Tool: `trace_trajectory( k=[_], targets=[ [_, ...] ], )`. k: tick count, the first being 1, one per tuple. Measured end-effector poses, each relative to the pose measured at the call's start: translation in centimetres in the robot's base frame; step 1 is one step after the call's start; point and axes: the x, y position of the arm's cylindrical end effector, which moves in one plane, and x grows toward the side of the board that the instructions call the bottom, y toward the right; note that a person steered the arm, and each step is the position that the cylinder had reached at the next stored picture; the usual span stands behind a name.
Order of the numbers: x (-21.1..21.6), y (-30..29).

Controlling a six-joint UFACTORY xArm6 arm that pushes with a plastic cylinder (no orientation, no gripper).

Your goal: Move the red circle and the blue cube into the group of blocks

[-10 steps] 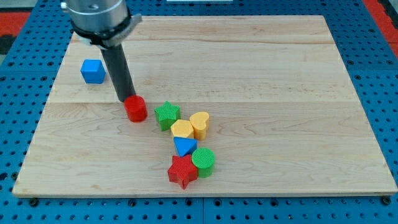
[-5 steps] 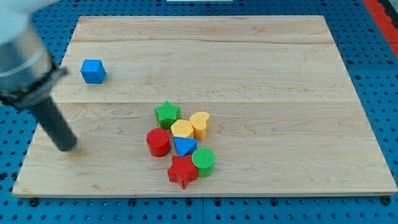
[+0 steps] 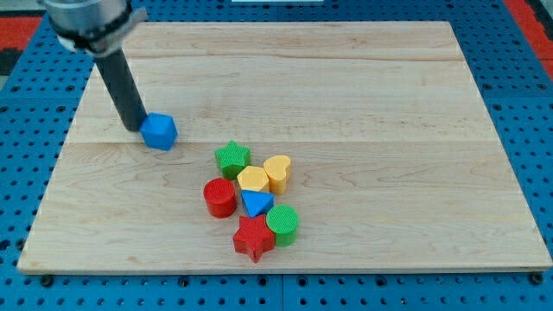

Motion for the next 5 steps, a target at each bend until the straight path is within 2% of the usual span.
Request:
trace_trajectory(
  k=[1,2,4,5],
  targets=[
    [3.2,3.3],
    [1.8,2.7],
    [0.3,5.3],
    [3.5,7.2]
  ],
)
